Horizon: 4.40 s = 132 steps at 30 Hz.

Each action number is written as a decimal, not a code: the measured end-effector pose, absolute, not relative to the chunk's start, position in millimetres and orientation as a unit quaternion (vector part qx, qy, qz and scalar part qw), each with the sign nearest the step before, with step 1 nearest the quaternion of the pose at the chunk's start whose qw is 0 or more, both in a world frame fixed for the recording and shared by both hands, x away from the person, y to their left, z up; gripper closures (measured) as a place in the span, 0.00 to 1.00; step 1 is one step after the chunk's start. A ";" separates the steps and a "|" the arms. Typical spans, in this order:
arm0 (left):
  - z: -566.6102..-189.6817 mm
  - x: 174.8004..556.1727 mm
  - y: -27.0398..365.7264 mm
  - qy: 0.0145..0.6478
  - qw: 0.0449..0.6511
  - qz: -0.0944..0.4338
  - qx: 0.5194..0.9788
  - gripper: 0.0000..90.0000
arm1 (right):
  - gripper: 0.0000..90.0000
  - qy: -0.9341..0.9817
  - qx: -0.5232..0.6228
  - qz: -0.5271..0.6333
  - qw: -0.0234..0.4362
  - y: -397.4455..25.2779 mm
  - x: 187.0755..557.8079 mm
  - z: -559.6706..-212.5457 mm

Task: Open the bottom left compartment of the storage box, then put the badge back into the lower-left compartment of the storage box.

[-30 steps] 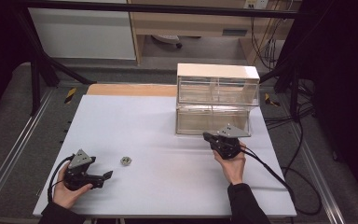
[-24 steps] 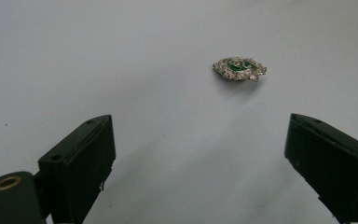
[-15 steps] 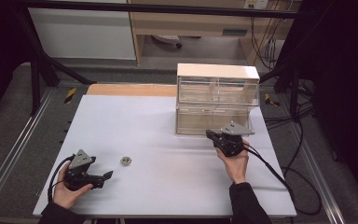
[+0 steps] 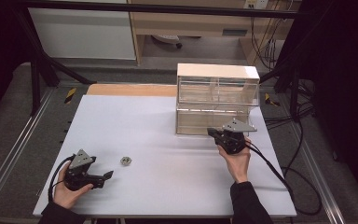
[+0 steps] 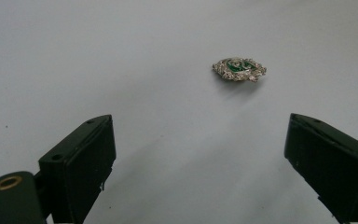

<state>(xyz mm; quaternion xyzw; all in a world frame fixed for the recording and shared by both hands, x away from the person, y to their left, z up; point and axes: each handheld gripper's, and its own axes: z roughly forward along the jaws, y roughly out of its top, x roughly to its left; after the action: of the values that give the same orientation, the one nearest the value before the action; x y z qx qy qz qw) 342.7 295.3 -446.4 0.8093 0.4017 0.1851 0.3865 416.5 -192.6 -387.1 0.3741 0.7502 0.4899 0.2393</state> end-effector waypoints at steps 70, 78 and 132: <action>-445.7 343.7 290.9 0.407 0.381 0.187 0.809 0.10 | 1.00 0.733 0.380 0.504 0.254 -196.6 436.8 -364.0; -441.7 344.2 286.6 0.404 0.384 0.187 0.809 0.10 | 1.00 0.734 0.381 0.503 0.253 -196.8 437.5 -364.2; -434.5 381.1 217.1 0.432 0.301 0.178 0.831 0.33 | 1.00 0.740 0.377 0.498 0.250 -198.3 437.4 -364.8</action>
<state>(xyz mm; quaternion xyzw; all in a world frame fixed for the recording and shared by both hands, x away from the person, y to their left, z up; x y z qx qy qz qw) 381.1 217.1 -434.5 0.8311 0.4324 0.1776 0.3011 437.4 -198.3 -364.8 0.3767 0.7396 0.4985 0.2502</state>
